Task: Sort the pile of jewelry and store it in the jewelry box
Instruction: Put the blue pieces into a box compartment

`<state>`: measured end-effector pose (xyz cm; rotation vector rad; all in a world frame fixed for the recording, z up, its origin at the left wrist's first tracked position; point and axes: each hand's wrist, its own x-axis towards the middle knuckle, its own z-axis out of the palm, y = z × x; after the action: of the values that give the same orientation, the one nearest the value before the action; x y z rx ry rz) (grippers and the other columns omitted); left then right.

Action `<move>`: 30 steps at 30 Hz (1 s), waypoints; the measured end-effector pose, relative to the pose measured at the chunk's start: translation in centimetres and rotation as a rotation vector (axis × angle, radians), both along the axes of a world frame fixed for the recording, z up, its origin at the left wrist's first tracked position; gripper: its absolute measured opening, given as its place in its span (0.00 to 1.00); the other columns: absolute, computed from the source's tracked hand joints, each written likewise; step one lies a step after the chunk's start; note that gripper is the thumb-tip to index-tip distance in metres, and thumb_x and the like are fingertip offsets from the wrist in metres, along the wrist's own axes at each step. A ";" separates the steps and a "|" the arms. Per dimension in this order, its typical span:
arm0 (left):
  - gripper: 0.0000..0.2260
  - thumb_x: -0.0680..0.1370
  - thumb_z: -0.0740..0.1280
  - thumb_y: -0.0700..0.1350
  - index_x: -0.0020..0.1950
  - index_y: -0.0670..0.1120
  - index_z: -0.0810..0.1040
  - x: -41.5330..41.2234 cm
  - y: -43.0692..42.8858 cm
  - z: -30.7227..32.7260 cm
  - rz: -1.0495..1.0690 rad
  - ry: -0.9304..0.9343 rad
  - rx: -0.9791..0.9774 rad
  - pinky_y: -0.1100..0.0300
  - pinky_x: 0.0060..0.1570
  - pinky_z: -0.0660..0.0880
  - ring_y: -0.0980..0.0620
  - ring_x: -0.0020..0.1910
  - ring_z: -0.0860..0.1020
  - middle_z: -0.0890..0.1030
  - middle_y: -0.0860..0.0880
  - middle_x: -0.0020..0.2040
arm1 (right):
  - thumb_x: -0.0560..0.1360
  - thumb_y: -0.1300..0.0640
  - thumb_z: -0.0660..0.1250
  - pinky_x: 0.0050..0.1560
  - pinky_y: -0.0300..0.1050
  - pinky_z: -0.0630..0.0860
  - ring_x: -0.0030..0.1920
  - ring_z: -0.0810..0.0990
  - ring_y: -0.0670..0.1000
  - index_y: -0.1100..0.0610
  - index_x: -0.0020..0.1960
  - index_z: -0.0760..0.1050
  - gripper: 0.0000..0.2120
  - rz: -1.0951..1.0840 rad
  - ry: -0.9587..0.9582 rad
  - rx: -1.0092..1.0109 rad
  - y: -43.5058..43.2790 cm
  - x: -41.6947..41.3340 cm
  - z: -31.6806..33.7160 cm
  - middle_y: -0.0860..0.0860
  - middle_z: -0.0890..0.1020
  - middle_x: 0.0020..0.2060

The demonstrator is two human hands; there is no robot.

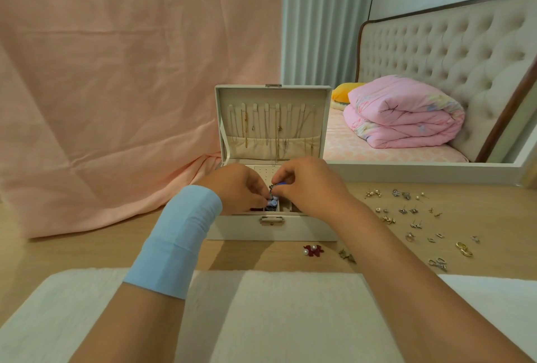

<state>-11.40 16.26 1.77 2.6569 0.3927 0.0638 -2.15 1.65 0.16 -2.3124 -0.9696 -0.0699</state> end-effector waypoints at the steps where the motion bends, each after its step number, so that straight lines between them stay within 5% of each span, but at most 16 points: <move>1: 0.06 0.76 0.70 0.50 0.51 0.57 0.84 0.0 -0.1 -0.1 -0.012 0.012 0.014 0.68 0.41 0.69 0.63 0.43 0.76 0.81 0.60 0.45 | 0.73 0.48 0.76 0.53 0.50 0.80 0.47 0.81 0.45 0.44 0.48 0.84 0.05 -0.001 -0.010 -0.011 0.0 0.0 -0.1 0.40 0.82 0.42; 8: 0.04 0.77 0.69 0.51 0.46 0.60 0.83 0.1 0.0 -0.3 -0.027 0.056 0.008 0.63 0.48 0.73 0.58 0.47 0.79 0.83 0.59 0.46 | 0.79 0.50 0.70 0.57 0.50 0.79 0.54 0.80 0.46 0.43 0.55 0.85 0.07 0.015 -0.005 -0.047 0.0 0.4 -0.2 0.42 0.85 0.53; 17: 0.02 0.77 0.70 0.47 0.47 0.55 0.82 -0.3 1.1 0.1 0.025 -0.097 0.001 0.68 0.40 0.68 0.64 0.42 0.75 0.81 0.59 0.46 | 0.76 0.48 0.72 0.43 0.41 0.73 0.50 0.80 0.44 0.44 0.53 0.84 0.06 0.029 -0.073 -0.101 0.4 -0.3 -0.5 0.41 0.83 0.45; 20: 0.04 0.77 0.70 0.46 0.48 0.55 0.81 -0.2 0.9 -0.2 -0.001 -0.099 -0.006 0.68 0.40 0.68 0.64 0.42 0.75 0.80 0.60 0.44 | 0.75 0.44 0.73 0.45 0.44 0.78 0.44 0.80 0.43 0.44 0.44 0.84 0.05 0.008 -0.064 -0.119 0.3 -0.1 -0.4 0.40 0.83 0.39; 30: 0.02 0.75 0.72 0.47 0.44 0.55 0.84 0.3 0.0 -0.8 -0.026 -0.060 0.004 0.68 0.38 0.70 0.62 0.40 0.77 0.82 0.58 0.43 | 0.80 0.52 0.66 0.50 0.48 0.80 0.44 0.81 0.46 0.47 0.51 0.84 0.07 0.132 0.040 -0.195 -0.2 0.2 0.0 0.45 0.85 0.42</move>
<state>-11.06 16.24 1.02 2.6564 0.3387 0.1354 -1.98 1.43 0.12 -2.4070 -1.1502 0.1307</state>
